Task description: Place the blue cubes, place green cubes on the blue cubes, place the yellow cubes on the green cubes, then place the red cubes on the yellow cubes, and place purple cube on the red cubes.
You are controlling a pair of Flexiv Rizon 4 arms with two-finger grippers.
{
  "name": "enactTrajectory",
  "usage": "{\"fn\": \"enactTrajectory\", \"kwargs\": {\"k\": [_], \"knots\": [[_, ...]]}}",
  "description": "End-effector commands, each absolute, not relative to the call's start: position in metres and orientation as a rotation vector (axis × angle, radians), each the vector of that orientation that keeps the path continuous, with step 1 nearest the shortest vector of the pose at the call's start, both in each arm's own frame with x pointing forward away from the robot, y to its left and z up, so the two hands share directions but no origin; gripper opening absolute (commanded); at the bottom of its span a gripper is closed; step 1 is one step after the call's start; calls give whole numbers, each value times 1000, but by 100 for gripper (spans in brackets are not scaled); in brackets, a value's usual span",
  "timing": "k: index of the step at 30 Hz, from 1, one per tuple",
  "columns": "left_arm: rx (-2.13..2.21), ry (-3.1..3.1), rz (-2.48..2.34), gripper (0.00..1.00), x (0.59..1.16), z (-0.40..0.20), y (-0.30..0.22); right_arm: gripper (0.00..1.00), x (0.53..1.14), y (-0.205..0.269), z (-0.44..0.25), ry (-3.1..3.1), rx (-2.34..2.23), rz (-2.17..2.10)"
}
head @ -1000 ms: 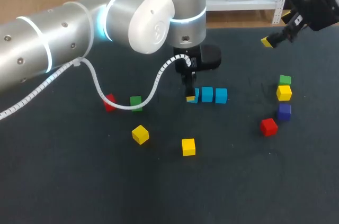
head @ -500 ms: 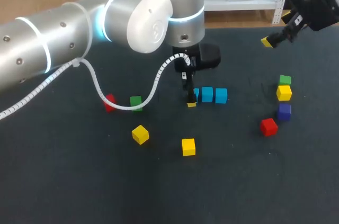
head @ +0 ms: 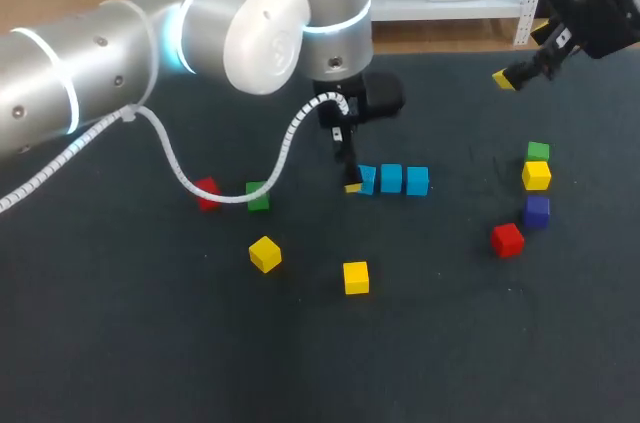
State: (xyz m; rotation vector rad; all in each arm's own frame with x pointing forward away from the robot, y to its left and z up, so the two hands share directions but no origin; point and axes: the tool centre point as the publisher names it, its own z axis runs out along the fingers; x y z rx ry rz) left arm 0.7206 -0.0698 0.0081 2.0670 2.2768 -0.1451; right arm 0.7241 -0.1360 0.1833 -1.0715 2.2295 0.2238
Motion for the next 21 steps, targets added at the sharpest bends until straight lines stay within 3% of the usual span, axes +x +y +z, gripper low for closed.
{"fn": "enactTrajectory", "kwargs": {"k": [1, 21], "knots": [[2052, 2256, -144, 100, 714, 12, -62, 100, 722, -136, 183, 2229, -1064, 213], [2347, 2025, -72, 100, 713, 6, -93, 100, 722, -136, 183, 2229, -1064, 213]]}}
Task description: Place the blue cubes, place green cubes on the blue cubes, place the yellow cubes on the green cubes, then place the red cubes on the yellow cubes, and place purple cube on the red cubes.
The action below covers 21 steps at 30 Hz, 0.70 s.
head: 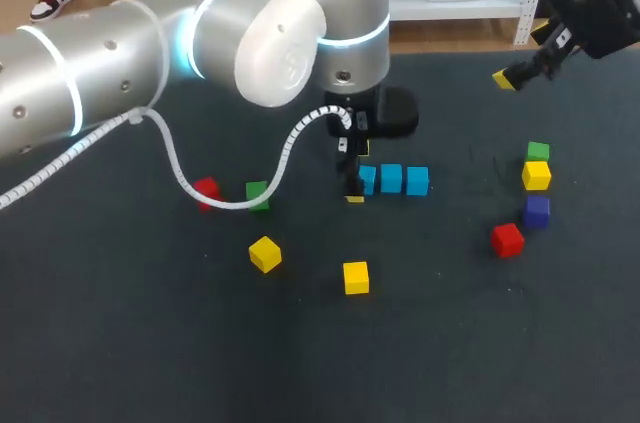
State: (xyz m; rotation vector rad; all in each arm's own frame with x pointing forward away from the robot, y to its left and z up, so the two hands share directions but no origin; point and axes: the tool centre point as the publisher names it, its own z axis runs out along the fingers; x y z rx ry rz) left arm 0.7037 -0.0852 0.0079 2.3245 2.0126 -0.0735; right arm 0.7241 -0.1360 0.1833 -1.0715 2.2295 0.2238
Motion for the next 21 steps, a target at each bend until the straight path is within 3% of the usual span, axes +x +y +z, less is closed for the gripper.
{"fn": "enactTrajectory", "kwargs": {"k": [1, 3, 7, 9, 12, 21], "knots": [[2350, 2025, -72, 100, 713, 5, -94, 100, 722, -136, 183, 2229, -1064, 213], [2352, 2029, -72, 100, 715, 3, -94, 100, 722, -136, 183, 2229, -1064, 213], [2350, 2048, -77, 86, 717, 0, -94, 100, 722, -136, 183, 2229, -1064, 213], [2344, 2060, -75, 77, 717, -1, -94, 100, 722, -136, 183, 2229, -1064, 213], [2322, 2089, -77, 52, 719, -2, -93, 100, 722, -136, 183, 2229, -1064, 213], [2298, 2115, -91, 34, 719, -2, -92, 100, 722, -136, 183, 2229, -1064, 213]]}}
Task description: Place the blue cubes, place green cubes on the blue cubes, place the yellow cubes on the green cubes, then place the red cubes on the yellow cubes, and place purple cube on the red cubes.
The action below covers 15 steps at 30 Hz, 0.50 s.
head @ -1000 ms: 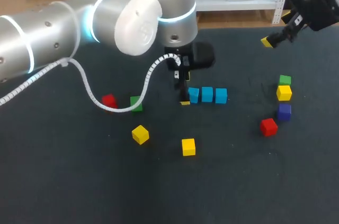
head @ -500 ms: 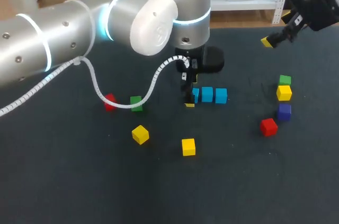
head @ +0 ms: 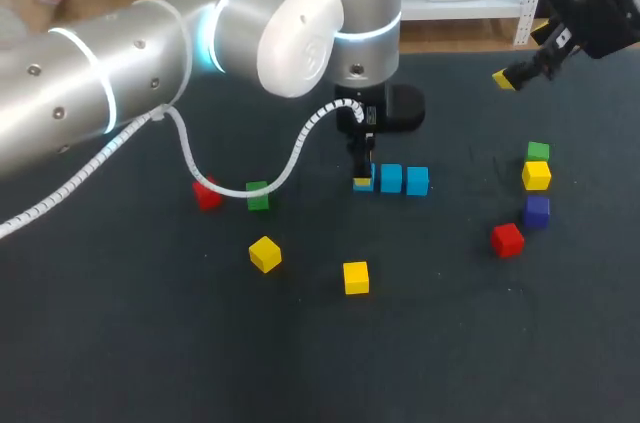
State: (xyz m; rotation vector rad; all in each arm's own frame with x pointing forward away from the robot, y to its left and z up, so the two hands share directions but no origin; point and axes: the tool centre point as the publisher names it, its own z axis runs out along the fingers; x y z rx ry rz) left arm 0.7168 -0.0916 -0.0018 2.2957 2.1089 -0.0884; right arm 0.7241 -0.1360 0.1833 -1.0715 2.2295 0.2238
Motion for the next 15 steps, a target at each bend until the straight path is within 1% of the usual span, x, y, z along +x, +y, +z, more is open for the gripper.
{"fn": "enactTrajectory", "kwargs": {"k": [1, 7, 8, 10, 12, 15], "knots": [[2297, 2116, -92, 33, 719, -2, -92, 100, 722, -136, 183, 2229, -1064, 213], [2295, 2116, -95, 29, 718, -1, -92, 100, 722, -136, 183, 2229, -1064, 213], [2293, 2118, -95, 26, 718, -1, -92, 100, 722, -136, 183, 2229, -1064, 213], [2293, 2121, -94, 18, 717, 0, -92, 100, 722, -136, 183, 2229, -1064, 213], [2295, 2124, -94, 16, 715, 1, -92, 100, 722, -136, 183, 2229, -1064, 213], [2294, 2142, -98, 6, 713, 2, -92, 100, 722, -136, 183, 2229, -1064, 213]]}}
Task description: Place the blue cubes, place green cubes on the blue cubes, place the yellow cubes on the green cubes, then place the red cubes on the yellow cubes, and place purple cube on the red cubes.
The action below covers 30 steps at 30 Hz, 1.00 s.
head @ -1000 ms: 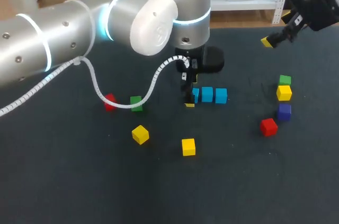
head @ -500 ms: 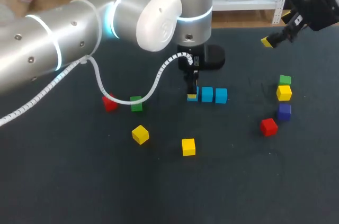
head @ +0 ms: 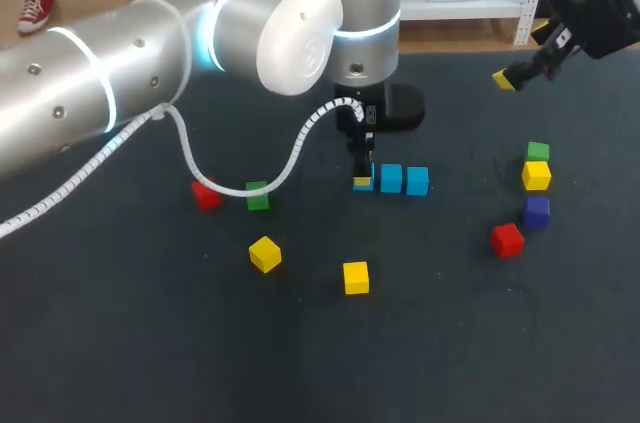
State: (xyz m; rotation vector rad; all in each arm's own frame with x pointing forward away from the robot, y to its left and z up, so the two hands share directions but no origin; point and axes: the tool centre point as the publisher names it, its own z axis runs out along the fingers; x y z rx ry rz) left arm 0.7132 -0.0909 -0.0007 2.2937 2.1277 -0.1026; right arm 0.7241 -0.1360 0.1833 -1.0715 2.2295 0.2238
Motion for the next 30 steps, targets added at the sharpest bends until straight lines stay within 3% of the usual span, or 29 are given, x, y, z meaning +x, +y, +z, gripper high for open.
{"fn": "enactTrajectory", "kwargs": {"k": [1, 12, 25, 30], "knots": [[2294, 2148, -98, 3, 712, 2, -92, 100, 722, -136, 183, 2229, -1064, 213], [2258, 2227, -136, 0, 706, 1, -94, 100, 722, -136, 183, 2229, -1064, 213], [2241, 2220, -142, 4, 708, 2, -97, 100, 722, -136, 183, 2229, -1064, 213], [2247, 2217, -136, 10, 708, 1, -96, 100, 722, -136, 183, 2229, -1064, 213]]}}
